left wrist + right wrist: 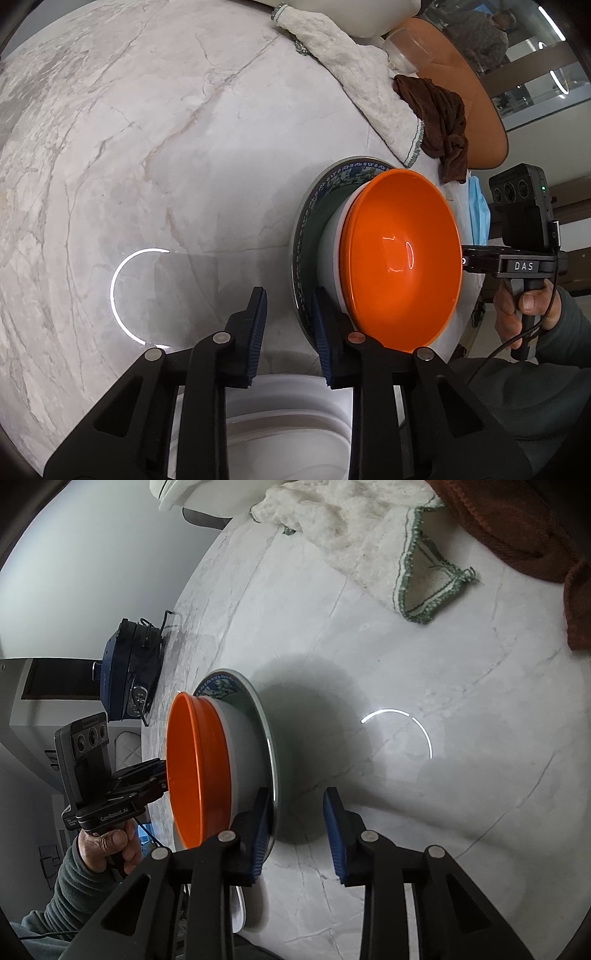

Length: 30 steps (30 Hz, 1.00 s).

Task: Organize plates and bowls
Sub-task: 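Grip the rim of the nested bowl stack with both tools, then lift the nested bowls with both tools and lower them onto the plate stack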

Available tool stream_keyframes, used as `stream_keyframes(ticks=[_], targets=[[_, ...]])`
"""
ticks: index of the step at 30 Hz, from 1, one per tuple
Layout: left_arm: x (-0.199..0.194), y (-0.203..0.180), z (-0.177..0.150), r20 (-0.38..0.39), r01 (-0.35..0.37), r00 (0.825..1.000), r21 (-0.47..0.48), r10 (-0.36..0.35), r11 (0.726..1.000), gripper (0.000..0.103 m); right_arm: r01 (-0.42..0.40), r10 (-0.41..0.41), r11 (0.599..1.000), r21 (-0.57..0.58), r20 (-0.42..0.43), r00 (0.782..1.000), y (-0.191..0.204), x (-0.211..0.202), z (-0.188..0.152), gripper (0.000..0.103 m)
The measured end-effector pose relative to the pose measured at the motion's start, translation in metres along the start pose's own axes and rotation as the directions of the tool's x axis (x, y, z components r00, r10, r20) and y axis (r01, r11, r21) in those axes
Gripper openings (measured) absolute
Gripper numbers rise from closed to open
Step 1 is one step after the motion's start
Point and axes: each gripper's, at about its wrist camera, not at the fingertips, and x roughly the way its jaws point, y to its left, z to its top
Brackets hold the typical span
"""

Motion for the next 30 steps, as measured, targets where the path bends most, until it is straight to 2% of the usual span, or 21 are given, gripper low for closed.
stream_keyframes(ticks=[5,6,9,14,30], targets=[[0.000,-0.001,0.001,-0.004,0.011,1.000,0.002,-0.011,1.000,0.018,-0.024,0.024,0.999,-0.029,-0.002,1.000,0.007,-0.001,-0.001,0.014],[0.000,-0.002,0.001,-0.005,0.012,1.000,0.005,-0.012,1.000,0.017,-0.024,0.024,0.999,-0.030,-0.004,1.000,0.009,-0.001,-0.001,0.013],[0.000,-0.005,0.002,-0.008,0.021,1.000,0.016,-0.021,1.000,0.009,-0.023,0.023,1.000,-0.018,-0.008,1.000,0.008,-0.002,0.000,0.013],[0.000,-0.007,0.004,-0.010,0.039,0.999,0.006,-0.039,0.999,0.009,-0.026,0.026,1.000,-0.013,-0.005,1.000,0.006,-0.003,-0.001,0.013],[-0.002,-0.010,0.007,0.006,0.029,1.000,0.004,-0.029,1.000,0.007,0.005,-0.005,0.999,-0.053,0.006,1.000,0.014,-0.008,0.000,0.013]])
